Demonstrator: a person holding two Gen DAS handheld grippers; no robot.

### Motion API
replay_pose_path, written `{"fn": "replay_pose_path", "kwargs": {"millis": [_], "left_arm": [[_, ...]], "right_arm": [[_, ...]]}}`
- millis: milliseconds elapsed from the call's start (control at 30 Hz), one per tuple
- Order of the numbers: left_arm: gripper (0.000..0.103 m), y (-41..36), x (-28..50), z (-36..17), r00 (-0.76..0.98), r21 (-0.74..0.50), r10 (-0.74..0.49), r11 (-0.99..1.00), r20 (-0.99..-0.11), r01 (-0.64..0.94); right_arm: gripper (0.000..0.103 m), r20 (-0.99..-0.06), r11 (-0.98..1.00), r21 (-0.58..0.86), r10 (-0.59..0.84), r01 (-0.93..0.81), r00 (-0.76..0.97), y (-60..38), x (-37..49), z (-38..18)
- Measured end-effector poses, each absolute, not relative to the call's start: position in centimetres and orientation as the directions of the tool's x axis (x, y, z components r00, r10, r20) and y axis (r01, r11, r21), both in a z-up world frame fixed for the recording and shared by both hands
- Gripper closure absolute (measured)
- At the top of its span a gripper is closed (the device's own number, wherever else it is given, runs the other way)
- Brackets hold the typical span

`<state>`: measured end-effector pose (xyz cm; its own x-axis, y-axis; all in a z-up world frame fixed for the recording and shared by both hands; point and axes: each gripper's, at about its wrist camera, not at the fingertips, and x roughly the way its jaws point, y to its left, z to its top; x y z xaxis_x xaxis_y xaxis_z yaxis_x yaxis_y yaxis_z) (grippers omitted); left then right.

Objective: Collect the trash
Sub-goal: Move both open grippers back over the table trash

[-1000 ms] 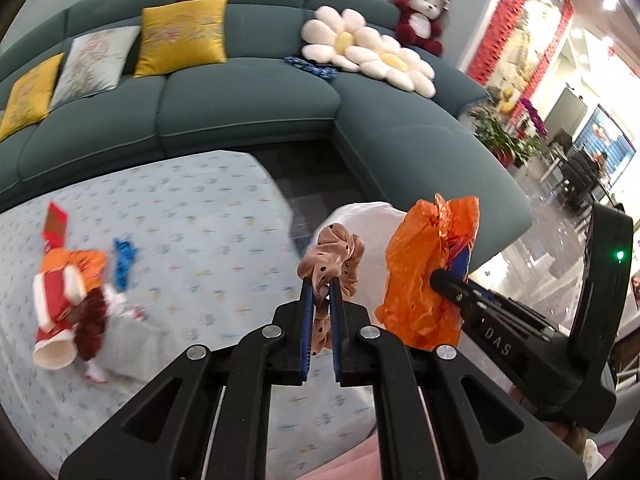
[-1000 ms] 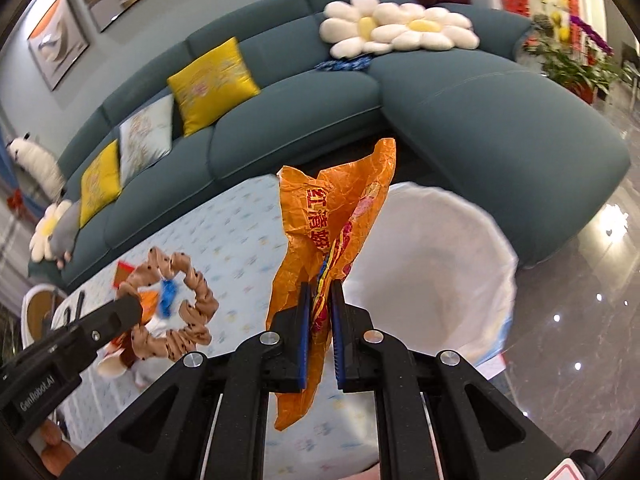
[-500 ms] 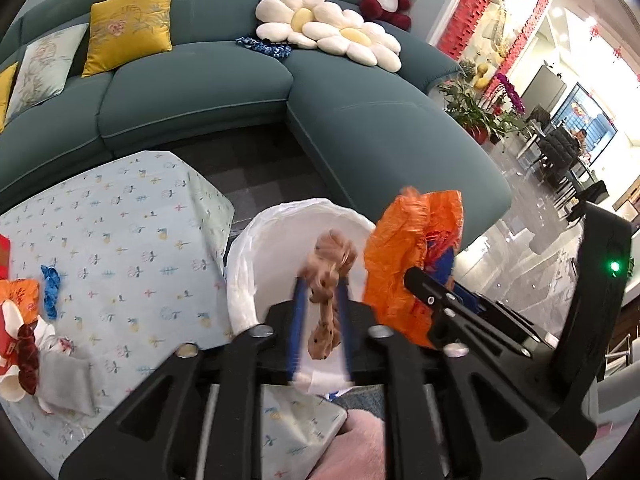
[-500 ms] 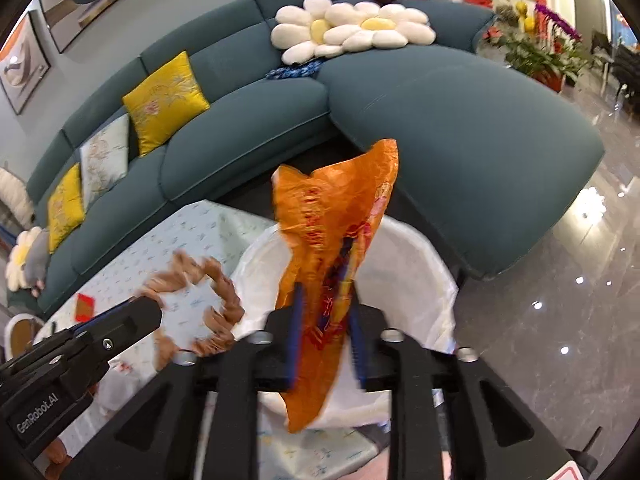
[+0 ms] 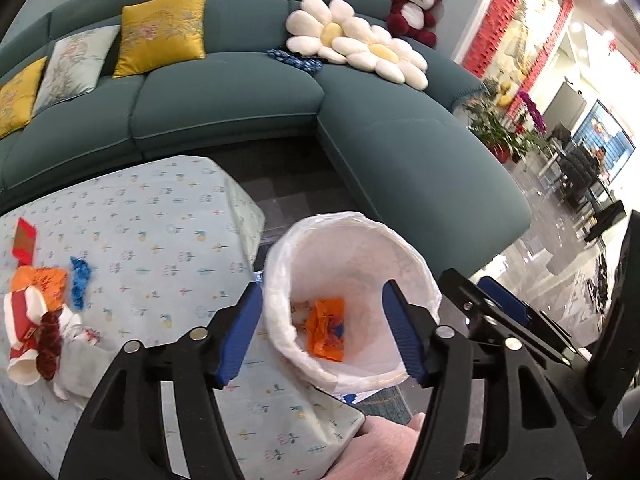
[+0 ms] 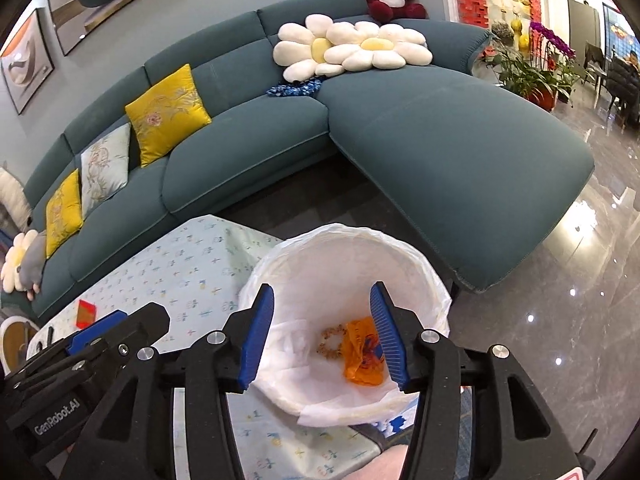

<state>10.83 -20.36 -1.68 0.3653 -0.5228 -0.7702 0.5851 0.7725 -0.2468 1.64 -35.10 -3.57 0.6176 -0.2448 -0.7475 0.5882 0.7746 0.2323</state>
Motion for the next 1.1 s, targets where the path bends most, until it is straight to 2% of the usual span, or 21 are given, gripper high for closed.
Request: {"fn": "replay_pose_path", "kwargs": {"millis": [200,600,1100], "left_arm": [[0.043,-16.6,11.1,-0.8,0.404,-0.247,-0.508,0.802,-0.761,0.544],[0.032,-8.1,12.0,0.6,0.504,-0.238,-0.456,0.867,-0.733,0.439],[0.03,4.6,14.2,-1.6,0.576,-0.248,-0.34,0.94,-0.743,0.234]], "right_arm": [[0.046,-0.726,0.813,0.224,-0.229,0.537,0.649,-31.6,2.1,-1.7],[0.044,-0.714,0.872,0.218,-0.163,0.438,0.681,-24.6,3.9,0.2],[0.041,-0.743,0.939,0.201,-0.04,0.279,0.668,-13.7,7.9,-0.8]]}}
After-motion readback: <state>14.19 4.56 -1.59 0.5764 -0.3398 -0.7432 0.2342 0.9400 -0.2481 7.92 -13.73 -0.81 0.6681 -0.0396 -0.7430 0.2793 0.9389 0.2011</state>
